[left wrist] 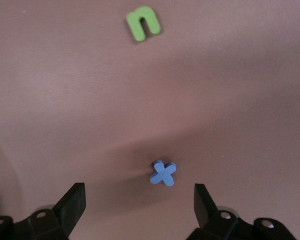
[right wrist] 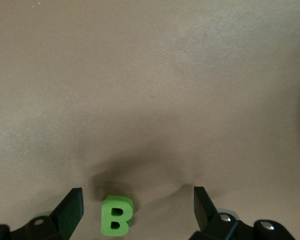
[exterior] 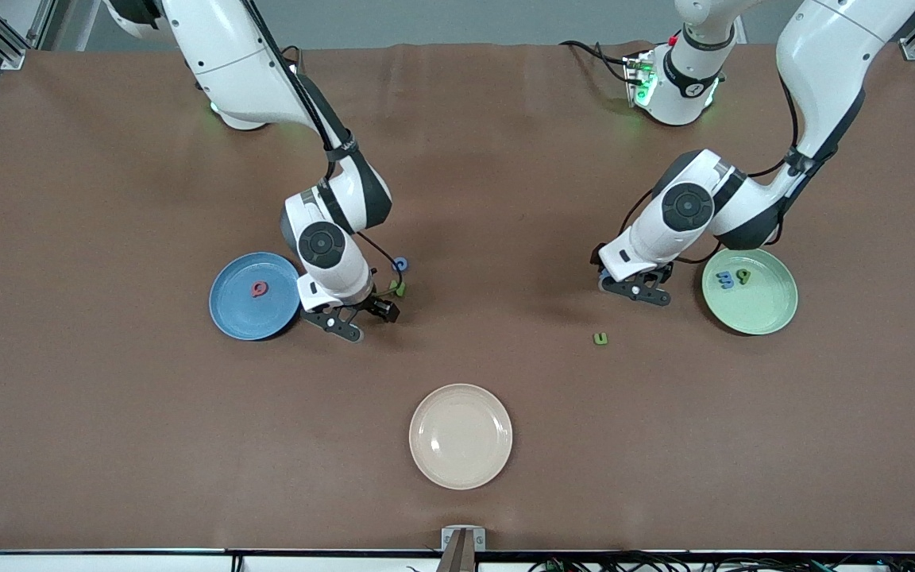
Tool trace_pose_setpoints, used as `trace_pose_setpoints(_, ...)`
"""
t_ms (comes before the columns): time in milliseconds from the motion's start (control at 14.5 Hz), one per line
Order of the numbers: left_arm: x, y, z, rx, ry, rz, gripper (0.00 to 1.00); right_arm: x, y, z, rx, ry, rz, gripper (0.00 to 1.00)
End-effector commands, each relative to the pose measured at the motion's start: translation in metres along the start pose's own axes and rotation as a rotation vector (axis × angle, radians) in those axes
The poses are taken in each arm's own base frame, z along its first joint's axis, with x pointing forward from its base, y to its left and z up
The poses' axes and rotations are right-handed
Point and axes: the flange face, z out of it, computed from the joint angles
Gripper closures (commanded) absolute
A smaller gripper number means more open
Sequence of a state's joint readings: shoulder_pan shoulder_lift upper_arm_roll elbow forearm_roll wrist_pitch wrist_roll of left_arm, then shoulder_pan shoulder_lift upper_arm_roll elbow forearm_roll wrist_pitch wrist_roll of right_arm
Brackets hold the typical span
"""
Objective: Sort uppercase to blue plate, lowercase to green plate
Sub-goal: 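Grasp the blue x with the left gripper while the right gripper grasps B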
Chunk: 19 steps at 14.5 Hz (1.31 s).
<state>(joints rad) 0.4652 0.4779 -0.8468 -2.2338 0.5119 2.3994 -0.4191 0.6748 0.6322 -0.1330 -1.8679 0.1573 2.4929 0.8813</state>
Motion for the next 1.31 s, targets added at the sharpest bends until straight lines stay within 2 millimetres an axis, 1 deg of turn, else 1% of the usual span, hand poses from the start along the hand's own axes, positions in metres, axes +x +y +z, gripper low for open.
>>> trace_pose_setpoints(0,0.002,0.011,0.013,-0.002,0.005,0.072,0.05,-0.006,-0.009,0.003,0.021,0.007,0.043,0.08)
trace_pose_setpoints(138,0.004,0.014,0.018,-0.010,0.025,0.097,0.08,-0.008,-0.010,0.003,0.023,0.003,0.084,0.11)
trace_pose_setpoints(277,0.007,0.017,0.021,-0.028,0.043,0.102,0.14,-0.015,-0.014,0.003,0.027,-0.003,0.108,0.15)
trace_pose_setpoints(415,0.006,0.018,0.026,-0.021,0.043,0.117,0.19,-0.015,-0.015,0.003,0.027,-0.003,0.114,0.24)
trace_pose_setpoints(553,0.005,0.019,0.033,-0.024,0.039,0.129,0.27,-0.015,-0.014,0.003,0.026,-0.004,0.114,0.45)
trace_pose_setpoints(761,0.005,0.020,0.035,-0.028,0.039,0.104,0.39,-0.014,-0.014,0.003,0.025,-0.005,0.113,0.78)
trace_pose_setpoints(899,0.003,0.021,0.041,-0.025,0.034,0.097,0.46,-0.012,-0.012,0.002,0.017,-0.010,0.114,0.96)
trace_pose_setpoints(1038,0.002,0.021,0.043,-0.022,0.034,0.091,0.49,-0.006,-0.007,0.001,0.015,-0.012,0.112,0.99)
trace_pose_setpoints(1176,0.002,0.018,0.045,-0.019,0.030,0.085,0.55,0.006,0.009,-0.005,-0.042,-0.057,0.068,0.99)
trace_pose_setpoints(1245,0.001,0.018,0.045,-0.019,0.029,0.082,0.58,0.016,0.017,-0.018,-0.054,-0.078,0.033,0.99)
